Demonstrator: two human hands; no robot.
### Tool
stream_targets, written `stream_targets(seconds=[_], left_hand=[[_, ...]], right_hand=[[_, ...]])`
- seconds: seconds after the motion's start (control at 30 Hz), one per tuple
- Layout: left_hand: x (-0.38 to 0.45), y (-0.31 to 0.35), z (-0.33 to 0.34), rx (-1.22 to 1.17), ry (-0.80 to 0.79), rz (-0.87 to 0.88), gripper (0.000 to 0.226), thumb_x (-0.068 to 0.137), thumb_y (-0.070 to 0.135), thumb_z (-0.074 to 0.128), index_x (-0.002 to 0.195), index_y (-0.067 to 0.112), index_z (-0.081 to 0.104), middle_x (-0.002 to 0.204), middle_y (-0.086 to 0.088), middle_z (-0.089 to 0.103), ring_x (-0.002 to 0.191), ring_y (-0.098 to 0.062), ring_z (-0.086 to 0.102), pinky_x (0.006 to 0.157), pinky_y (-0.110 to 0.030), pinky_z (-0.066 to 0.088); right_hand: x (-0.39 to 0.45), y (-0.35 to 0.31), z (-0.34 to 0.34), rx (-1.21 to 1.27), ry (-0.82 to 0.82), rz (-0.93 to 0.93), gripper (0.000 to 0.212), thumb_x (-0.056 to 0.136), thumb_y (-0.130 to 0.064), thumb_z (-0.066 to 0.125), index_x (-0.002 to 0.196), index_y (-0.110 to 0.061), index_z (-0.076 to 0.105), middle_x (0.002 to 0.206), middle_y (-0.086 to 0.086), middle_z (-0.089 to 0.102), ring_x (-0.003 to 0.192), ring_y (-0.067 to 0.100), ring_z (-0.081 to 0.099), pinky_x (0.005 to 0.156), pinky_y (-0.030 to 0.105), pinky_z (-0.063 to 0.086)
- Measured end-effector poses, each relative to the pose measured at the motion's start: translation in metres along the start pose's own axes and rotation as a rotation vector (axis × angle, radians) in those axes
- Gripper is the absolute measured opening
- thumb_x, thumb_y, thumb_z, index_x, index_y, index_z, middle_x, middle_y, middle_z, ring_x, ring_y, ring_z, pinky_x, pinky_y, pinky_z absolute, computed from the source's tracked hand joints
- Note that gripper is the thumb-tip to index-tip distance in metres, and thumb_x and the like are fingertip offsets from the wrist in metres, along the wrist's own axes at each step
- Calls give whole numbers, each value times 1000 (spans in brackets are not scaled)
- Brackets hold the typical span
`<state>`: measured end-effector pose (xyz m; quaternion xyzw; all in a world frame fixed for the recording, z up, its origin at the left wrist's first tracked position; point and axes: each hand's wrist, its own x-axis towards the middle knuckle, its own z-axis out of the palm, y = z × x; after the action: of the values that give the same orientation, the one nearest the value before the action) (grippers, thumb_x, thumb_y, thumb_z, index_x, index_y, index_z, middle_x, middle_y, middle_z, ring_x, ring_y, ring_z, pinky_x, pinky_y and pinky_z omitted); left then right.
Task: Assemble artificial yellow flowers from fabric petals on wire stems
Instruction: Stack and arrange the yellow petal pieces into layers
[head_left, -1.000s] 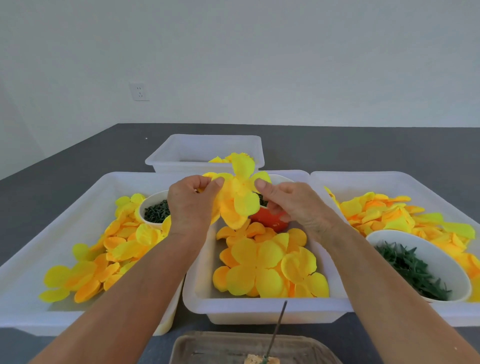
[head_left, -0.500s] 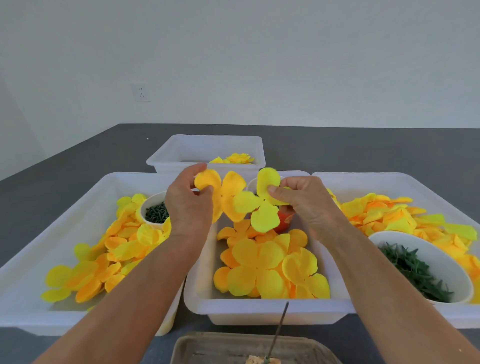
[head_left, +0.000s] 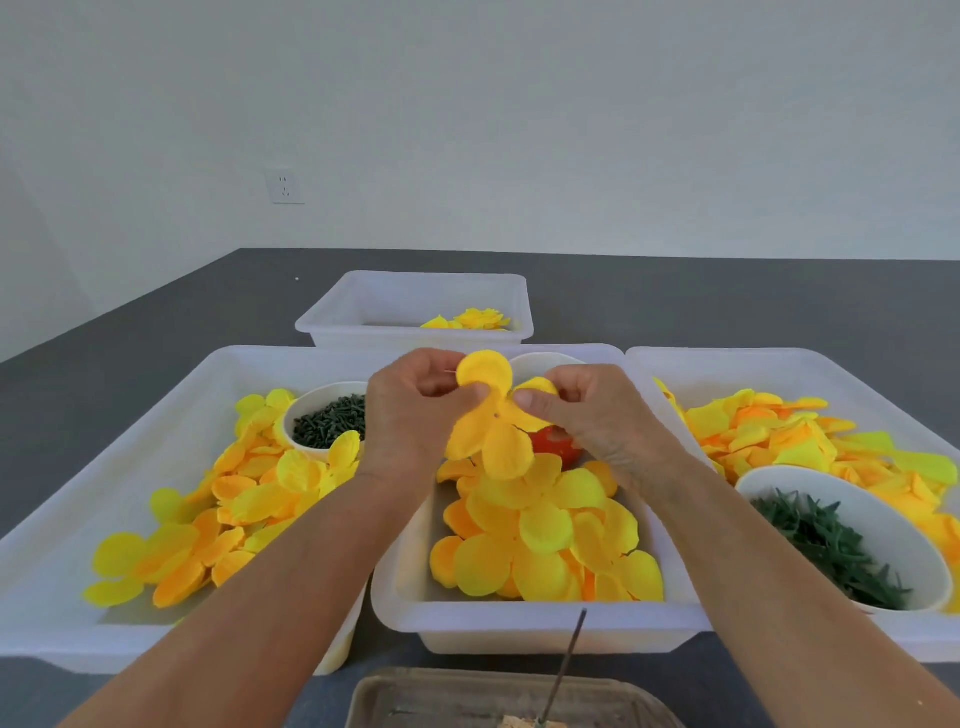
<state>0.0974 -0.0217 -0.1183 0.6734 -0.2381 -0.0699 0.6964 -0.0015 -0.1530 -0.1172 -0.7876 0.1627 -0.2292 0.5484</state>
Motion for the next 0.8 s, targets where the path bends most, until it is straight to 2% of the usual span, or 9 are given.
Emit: stream_targets(seconds=[0.1, 0.17, 0.27, 0.37, 0.43, 0.53, 0.67, 0.73, 0.8], left_hand=[[2, 5, 2, -275, -85, -245, 2, 82, 7, 66, 83, 9, 67, 76, -9, 69, 66, -21, 66, 55, -28, 55], [5, 7, 0, -413, -150, -413, 7, 87, 8, 60, 86, 2, 65, 73, -11, 69, 59, -20, 67, 49, -28, 55], [5, 7, -3, -369, -198, -452, 6, 86, 6, 59, 86, 1, 63, 74, -14, 67, 57, -21, 65, 47, -27, 53], [4, 2, -2, 19, -73, -195, 13, 83, 7, 66, 71, 8, 62, 67, -9, 59, 58, -18, 53, 52, -23, 44], [4, 0, -1, 344, 31, 39, 16, 80, 11, 70, 66, 12, 62, 61, 0, 55, 56, -12, 48, 56, -23, 38], [2, 0, -1, 452, 68, 186, 11, 78, 14, 73, 72, 10, 65, 61, 4, 56, 56, -10, 48, 58, -22, 38], [-1, 1, 2, 242, -112, 115, 15, 78, 12, 73, 66, 11, 63, 58, -1, 54, 51, -7, 44, 51, -17, 37], [0, 5, -1, -27, -191, -66, 11, 77, 9, 70, 71, 4, 63, 64, -12, 58, 55, -16, 51, 54, -23, 42], [1, 8, -5, -309, -305, -258, 12, 70, 13, 66, 72, 2, 63, 64, -12, 64, 53, -18, 60, 51, -25, 50]], right_hand=[[2, -2, 2, 250, -17, 80, 11, 83, -19, 67, 79, -9, 69, 74, 7, 71, 68, 18, 66, 62, 28, 56], [3, -4, 2, 436, -108, 142, 16, 78, -18, 67, 85, -4, 68, 78, 10, 71, 70, 21, 68, 64, 30, 57], [3, -3, 5, 353, -98, 148, 13, 80, -17, 68, 82, -4, 66, 73, 8, 69, 65, 19, 66, 60, 29, 53], [1, 2, 7, 5, -21, 22, 21, 84, -16, 69, 76, 2, 63, 65, 9, 56, 58, 15, 51, 55, 24, 41], [-1, 2, 10, -76, -35, -47, 14, 82, -17, 71, 80, -3, 68, 65, 4, 58, 58, 9, 49, 53, 20, 41], [-4, -1, 13, -58, -32, -101, 19, 82, -22, 71, 79, -4, 69, 59, -5, 55, 53, 1, 45, 50, 16, 37], [-3, -2, 10, 24, 55, -81, 20, 86, -15, 66, 69, -5, 62, 62, 5, 52, 60, 15, 45, 55, 26, 37], [-2, -3, 9, 215, -16, -1, 19, 85, -13, 65, 81, 5, 63, 74, 16, 57, 68, 25, 50, 63, 33, 43], [-2, -4, 7, 437, -133, 77, 34, 77, -16, 65, 94, 13, 61, 85, 22, 60, 76, 30, 55, 72, 39, 47]])
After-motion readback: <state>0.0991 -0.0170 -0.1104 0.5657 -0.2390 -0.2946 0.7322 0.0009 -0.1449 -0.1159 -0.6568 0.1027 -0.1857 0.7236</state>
